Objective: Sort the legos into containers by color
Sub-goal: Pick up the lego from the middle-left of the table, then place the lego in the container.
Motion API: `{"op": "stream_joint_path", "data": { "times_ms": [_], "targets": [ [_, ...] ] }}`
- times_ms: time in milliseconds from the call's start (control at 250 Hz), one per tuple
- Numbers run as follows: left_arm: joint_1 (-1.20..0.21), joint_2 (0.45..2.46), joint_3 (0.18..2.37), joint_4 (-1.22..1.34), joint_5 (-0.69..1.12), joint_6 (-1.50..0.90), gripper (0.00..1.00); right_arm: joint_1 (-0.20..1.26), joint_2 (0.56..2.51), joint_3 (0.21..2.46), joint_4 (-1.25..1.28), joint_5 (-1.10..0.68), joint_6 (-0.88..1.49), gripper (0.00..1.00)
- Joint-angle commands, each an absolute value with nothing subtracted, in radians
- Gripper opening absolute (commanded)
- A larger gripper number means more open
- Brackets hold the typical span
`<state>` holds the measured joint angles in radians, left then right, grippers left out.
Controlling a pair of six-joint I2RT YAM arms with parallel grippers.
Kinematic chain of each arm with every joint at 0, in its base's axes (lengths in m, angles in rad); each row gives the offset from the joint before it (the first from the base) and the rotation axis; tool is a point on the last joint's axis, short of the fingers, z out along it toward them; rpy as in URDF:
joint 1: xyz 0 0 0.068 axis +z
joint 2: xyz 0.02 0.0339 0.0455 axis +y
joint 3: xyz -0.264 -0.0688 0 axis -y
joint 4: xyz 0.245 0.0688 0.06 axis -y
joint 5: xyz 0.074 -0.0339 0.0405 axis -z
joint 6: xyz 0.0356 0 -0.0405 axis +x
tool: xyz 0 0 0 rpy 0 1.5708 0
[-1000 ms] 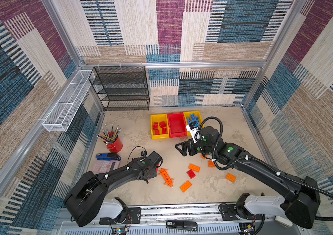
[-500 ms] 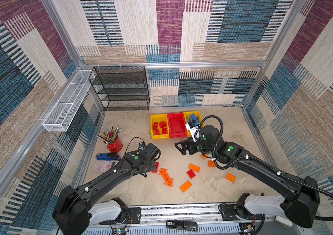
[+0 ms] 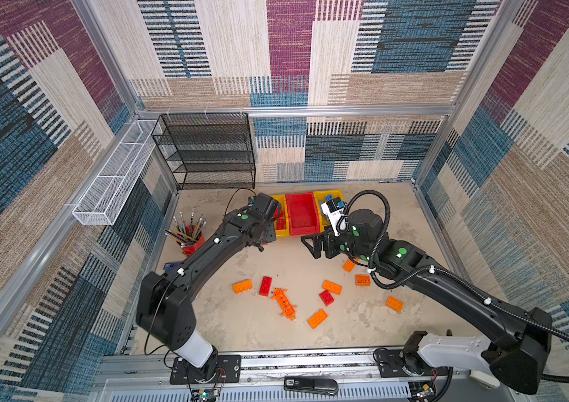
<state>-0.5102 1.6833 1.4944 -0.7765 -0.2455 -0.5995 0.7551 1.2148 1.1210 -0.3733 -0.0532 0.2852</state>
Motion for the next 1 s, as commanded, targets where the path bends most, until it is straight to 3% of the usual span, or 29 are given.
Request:
{"op": "stream_joint_path", "data": {
  "times_ms": [0,392,440,508,656,816,996],
  "targets": [
    [-0.478,1.820,1.654,-0.785,-0.190,-0.504,0.22,0.751,1.206,1.126,-0.387,-0.005,0.268,0.99],
    [-0.388,2.417,2.407,-1.031,-0.116,-0.421,0.25,0.686,1.306,1.181,-0.371,-0.021,0.235,0.99],
    [-0.380,2.459,2.463,-1.047,-0.110,-0.419,0.29,0.674,1.317,1.190,-0.370,-0.027,0.232,0.99],
    [-0.368,2.498,2.516,-1.052,-0.095,-0.423,0.45,0.659,1.329,1.198,-0.369,-0.039,0.227,0.99],
    [-0.354,2.501,2.516,-1.036,-0.060,-0.428,0.68,0.638,1.350,1.209,-0.372,-0.057,0.221,0.99],
    [-0.357,2.399,2.416,-1.004,0.005,-0.448,0.69,0.638,1.339,1.201,-0.374,-0.082,0.228,0.99],
    [-0.393,2.107,2.048,-0.860,-0.002,-0.467,0.69,0.637,1.283,1.150,-0.364,-0.149,0.261,0.99]
  ]
}}
